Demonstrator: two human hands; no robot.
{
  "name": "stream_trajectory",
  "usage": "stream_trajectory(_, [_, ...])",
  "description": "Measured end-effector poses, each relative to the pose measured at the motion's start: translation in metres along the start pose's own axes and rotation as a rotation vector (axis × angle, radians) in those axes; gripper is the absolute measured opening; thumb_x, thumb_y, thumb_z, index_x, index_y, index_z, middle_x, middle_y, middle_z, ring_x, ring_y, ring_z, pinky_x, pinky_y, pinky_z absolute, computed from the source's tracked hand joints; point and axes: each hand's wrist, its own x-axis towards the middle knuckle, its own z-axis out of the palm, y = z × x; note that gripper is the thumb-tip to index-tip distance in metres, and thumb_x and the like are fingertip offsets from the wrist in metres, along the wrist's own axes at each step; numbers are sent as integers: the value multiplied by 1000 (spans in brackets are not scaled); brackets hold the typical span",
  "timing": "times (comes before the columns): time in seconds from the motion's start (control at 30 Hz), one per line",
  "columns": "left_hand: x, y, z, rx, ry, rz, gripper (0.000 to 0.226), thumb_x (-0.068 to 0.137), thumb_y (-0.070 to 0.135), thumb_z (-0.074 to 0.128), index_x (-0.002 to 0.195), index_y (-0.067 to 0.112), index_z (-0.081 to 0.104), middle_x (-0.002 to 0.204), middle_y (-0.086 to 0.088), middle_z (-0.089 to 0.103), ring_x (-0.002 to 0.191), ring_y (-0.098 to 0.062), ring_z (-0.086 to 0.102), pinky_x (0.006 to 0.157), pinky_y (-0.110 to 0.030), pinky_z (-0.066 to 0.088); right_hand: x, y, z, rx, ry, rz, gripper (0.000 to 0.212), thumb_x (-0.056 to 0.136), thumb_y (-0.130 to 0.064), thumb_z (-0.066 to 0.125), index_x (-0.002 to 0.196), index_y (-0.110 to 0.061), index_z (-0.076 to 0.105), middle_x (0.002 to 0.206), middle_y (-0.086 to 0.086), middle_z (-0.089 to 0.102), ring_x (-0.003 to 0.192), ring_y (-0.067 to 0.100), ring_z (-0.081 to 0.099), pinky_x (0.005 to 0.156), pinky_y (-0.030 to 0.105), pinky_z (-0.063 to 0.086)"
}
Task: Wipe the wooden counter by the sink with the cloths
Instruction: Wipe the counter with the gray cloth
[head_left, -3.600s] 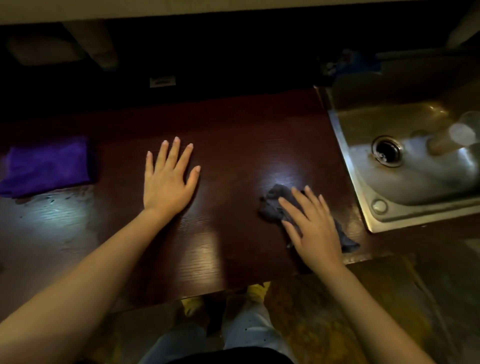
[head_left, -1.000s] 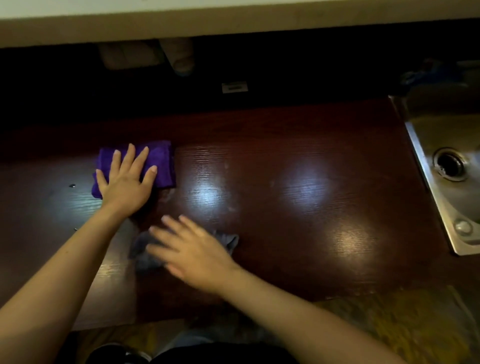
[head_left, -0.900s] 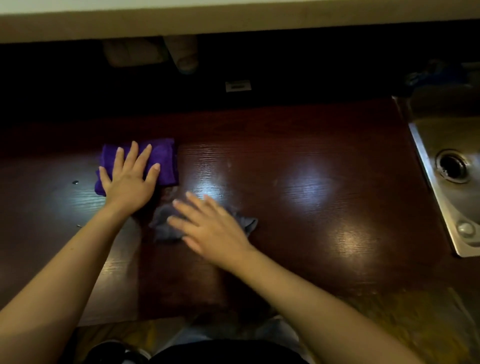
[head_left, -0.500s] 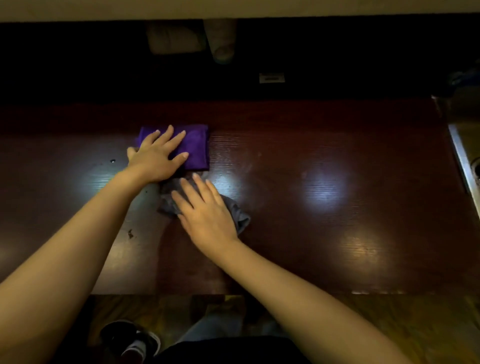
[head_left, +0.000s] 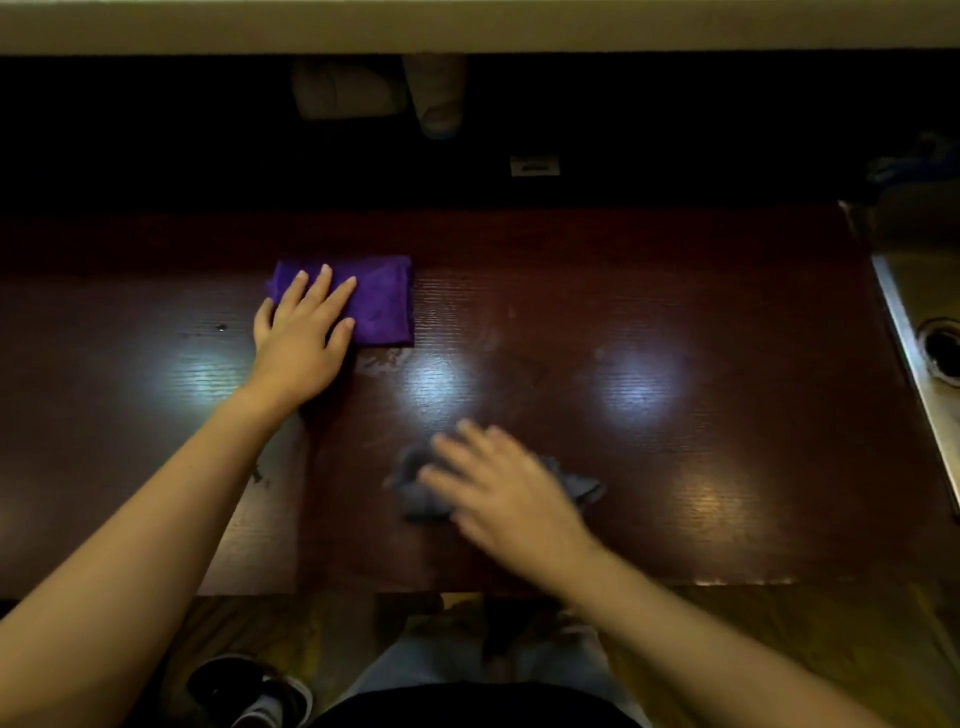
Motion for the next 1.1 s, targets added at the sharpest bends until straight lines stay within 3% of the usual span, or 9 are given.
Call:
stream_trajectory(0.13, [-9,19,5,-42,24,44,47,94,27,43,140,27,35,154,-6,26,144,-26,16,114,-53,6,17,83,-26,27,93,377,46,83,-20,64,128,-17,56,142,12,48,134,36,38,111,50,30])
stream_trajectory(0.27, [-14,29,4,-50,38,28,43,95,24,40,138,27,39,153,-3,30,142,-24,21,112,-49,12,43,87,-26,71,224,635,42,90,-20,54,132,-16,52,147,11,41,140,34,27,116,45,17])
stream_trajectory(0.43, [9,15,-18,-139,-48,-10,34,95,29,42,127,35,52,145,8,43,133,-23,34,103,-46,23,62,17,-6,78,149,347,45,84,-21,57,128,-11,54,142,11,48,137,37,32,114,47,21])
stream_trajectory(0.63, [13,20,-27,-92,-170,-36,36,94,39,41,128,37,51,147,11,38,135,-25,27,104,-52,20,119,-39,7,14,-23,133,45,94,-28,37,139,-20,38,152,2,30,145,28,8,118,38,-1])
stream_trajectory(0.77, [0,34,-23,-100,-96,-44,37,93,34,46,129,30,51,148,0,39,137,-27,30,108,-50,22,83,-49,10,1,-83,-59,46,93,-32,40,138,-23,40,151,3,34,142,29,21,117,39,7])
stream_trajectory(0.9, [-31,60,-10,-222,14,133,36,92,13,48,126,10,56,138,-20,48,130,-33,42,111,-39,25,34,-20,5,47,-30,-10,50,84,-35,55,133,-26,49,147,2,43,136,27,37,114,40,23])
stream_trajectory(1.0, [-52,80,-1,-324,15,177,38,90,7,48,128,7,53,136,-19,50,129,-32,43,110,-33,24,10,21,-5,60,43,123,51,77,-32,65,126,-25,56,139,5,52,128,29,47,108,44,34])
stream_trajectory(1.1, [-55,100,8,-295,18,167,41,92,13,48,133,12,48,142,-15,44,137,-30,32,116,-41,19,-3,76,-19,39,117,276,49,78,-26,67,125,-21,58,137,10,53,128,34,47,108,48,31])
